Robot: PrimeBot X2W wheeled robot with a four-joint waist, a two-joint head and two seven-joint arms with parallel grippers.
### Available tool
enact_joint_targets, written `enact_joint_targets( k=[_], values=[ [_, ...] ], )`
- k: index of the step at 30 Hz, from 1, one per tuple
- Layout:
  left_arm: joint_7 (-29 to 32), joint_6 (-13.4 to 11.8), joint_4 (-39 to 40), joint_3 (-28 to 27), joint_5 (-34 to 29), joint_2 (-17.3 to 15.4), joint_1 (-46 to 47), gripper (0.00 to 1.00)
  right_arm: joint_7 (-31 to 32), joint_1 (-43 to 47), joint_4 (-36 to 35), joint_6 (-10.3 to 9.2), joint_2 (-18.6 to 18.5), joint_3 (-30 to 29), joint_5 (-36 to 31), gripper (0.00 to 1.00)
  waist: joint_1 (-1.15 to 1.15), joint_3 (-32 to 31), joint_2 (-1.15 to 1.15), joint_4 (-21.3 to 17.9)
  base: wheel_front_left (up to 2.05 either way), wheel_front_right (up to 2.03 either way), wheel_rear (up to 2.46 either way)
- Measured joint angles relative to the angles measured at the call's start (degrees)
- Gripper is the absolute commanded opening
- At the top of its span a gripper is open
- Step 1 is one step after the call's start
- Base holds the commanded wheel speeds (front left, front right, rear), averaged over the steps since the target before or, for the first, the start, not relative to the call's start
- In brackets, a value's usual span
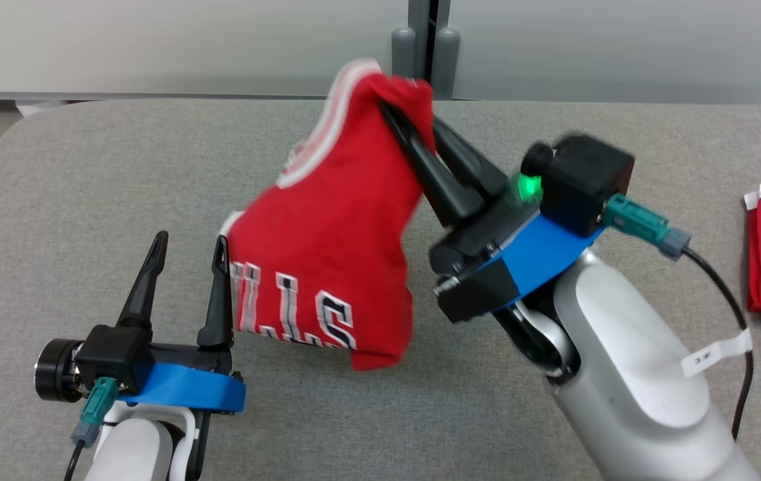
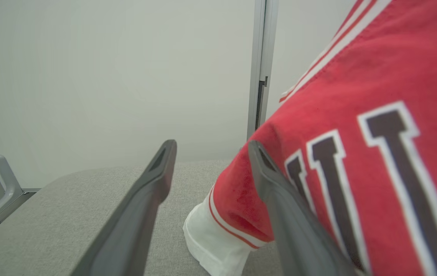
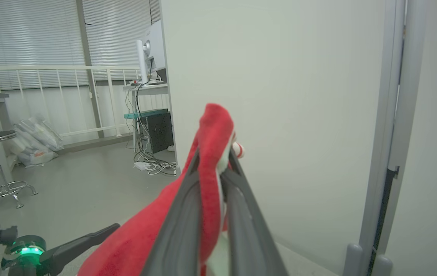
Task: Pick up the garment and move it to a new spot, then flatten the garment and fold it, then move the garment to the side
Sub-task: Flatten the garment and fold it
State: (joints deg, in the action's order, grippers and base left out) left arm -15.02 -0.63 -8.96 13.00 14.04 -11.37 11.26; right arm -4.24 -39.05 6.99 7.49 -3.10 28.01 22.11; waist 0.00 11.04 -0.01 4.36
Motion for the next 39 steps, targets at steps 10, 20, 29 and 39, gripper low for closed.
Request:
enact_joint_targets(
  k=[10,20,29,39],
  values=[
    [-0.03,0.11,0.15,-0.20,-0.45,0.14,-0.31,1.00,-2.79,18.17,11.63,0.00,-0.08,-17.00,0.77,0.00,0.01,1.33,0.00,-1.77,0.00,0.00,0.00],
    [-0.03,0.15,0.20,-0.33,-0.58,0.04,-0.49,1.00,-5.42,33.53,16.22,0.00,0.03,-35.10,1.71,0.00,0.01,2.01,0.00,-3.68,0.00,0.00,0.00],
    [-0.03,0.09,0.33,-0.52,-0.74,-0.19,-0.60,1.00,-9.21,34.32,9.62,0.00,0.09,-33.85,-4.43,1.00,0.00,1.83,0.01,-4.55,0.00,0.00,0.00],
    [-0.03,-0.54,0.20,-0.48,-0.67,-0.23,-3.26,1.00,-1.40,35.35,-7.76,0.00,-2.99,-31.83,-14.04,1.00,0.00,-1.56,0.00,-3.48,0.00,0.00,0.00]
  ],
)
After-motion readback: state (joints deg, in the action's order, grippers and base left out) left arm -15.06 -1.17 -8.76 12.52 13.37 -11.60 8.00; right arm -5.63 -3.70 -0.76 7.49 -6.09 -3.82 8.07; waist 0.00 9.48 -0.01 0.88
